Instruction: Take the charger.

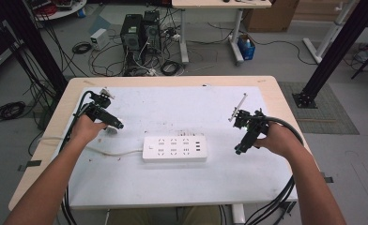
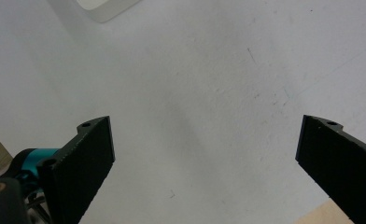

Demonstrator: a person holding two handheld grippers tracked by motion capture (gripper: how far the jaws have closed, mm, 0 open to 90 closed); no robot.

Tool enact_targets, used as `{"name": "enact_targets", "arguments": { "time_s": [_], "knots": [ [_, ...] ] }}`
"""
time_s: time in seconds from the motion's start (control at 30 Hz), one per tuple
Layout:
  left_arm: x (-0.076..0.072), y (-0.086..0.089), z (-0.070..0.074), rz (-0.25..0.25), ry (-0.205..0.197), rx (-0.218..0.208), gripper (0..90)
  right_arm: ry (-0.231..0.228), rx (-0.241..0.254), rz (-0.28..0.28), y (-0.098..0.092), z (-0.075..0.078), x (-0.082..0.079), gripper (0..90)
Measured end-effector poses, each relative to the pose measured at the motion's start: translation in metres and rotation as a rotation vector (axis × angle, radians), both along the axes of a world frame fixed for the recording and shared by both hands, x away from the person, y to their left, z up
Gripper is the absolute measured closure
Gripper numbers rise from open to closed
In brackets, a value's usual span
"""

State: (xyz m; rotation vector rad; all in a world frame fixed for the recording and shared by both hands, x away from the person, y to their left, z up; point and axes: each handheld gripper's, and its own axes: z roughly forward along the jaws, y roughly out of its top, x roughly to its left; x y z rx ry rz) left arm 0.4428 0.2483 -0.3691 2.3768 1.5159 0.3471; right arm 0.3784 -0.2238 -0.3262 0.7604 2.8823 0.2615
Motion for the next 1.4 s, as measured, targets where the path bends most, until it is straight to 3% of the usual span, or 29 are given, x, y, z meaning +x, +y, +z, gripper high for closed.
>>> {"name": "enact_targets", "arguments": {
  "time_s": [0.2,0.33,0.5,0.57,0.63,0.8,0.9,1.13,1.4],
  "knots": [
    [0.010,-0.001,-0.012,0.034,-0.006,-0.010,3.4,-0.006,-0.008,0.000,0.002,0.005,-0.002,3.8],
    [0.015,-0.003,-0.023,0.043,0.025,-0.024,3.4,-0.011,-0.006,-0.001,0.001,0.006,-0.002,3.8],
    [0.020,-0.004,-0.039,0.050,0.058,-0.014,3.5,-0.008,-0.015,-0.003,-0.001,0.005,-0.002,3.8],
    [0.020,-0.005,-0.043,0.036,0.053,-0.010,11.1,-0.007,-0.011,-0.011,-0.001,0.006,-0.002,3.8],
    [0.021,-0.007,-0.045,0.038,0.053,-0.009,11.6,-0.009,-0.010,-0.006,-0.002,0.006,-0.002,3.8],
    [0.023,-0.005,-0.048,0.051,0.067,-0.013,12.0,-0.005,-0.013,-0.010,-0.004,0.005,-0.001,3.8],
    [0.023,-0.003,-0.050,0.049,0.070,-0.018,19.3,-0.003,-0.012,-0.009,-0.005,0.005,-0.001,3.8],
    [0.023,-0.001,-0.049,0.052,0.068,-0.029,23.9,-0.003,-0.015,-0.009,-0.003,0.004,0.000,3.8],
    [0.022,0.001,-0.046,0.025,0.046,-0.029,42.5,-0.003,-0.018,-0.007,-0.003,0.003,0.000,3.8]
  ]
}}
